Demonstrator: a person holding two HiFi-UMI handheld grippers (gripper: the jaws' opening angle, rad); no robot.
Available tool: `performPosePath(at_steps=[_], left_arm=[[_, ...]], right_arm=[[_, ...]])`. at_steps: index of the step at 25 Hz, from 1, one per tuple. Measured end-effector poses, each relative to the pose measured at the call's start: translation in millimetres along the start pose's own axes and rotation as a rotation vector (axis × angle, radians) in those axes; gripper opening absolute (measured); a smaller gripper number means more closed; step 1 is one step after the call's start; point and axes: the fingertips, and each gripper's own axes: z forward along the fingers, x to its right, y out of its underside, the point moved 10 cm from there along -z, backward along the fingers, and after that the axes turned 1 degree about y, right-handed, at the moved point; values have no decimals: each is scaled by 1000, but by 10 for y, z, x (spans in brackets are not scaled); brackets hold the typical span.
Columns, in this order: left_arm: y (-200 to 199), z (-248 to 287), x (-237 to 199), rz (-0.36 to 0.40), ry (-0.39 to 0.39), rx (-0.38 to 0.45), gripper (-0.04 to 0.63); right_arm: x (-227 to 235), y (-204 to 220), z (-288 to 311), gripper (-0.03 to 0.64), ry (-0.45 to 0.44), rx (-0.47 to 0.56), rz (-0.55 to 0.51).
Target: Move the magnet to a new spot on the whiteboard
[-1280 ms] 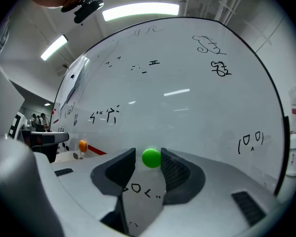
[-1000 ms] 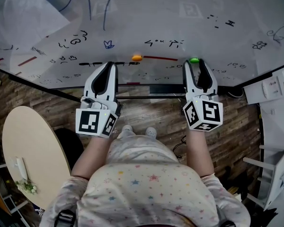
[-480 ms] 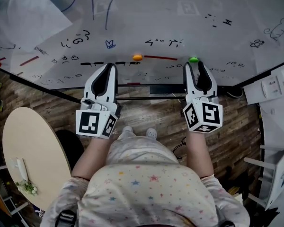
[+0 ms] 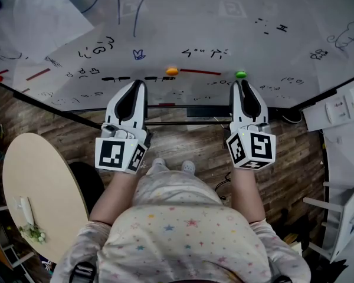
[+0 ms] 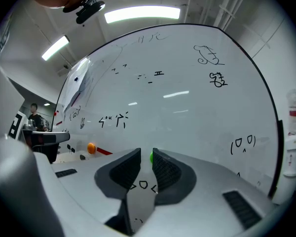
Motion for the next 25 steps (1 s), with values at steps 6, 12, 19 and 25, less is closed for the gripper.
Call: performPosePath(at_steps=[6,12,19,25], left_arm=[[-4,-22,3,0,-2,5,26],[-13,-35,-2,6,-3,7,24],[-14,-42,-13,10,0,2,23],[1,-37,-25,11,0,-4,23]], right_arm=[[-32,-6,-31,38,-7,9,-3],[-77,-1,-57,2,-20,16,-12],[-170,17,-47,2,-49,11,-15],[-219,33,-21,2,-67,11,-12]])
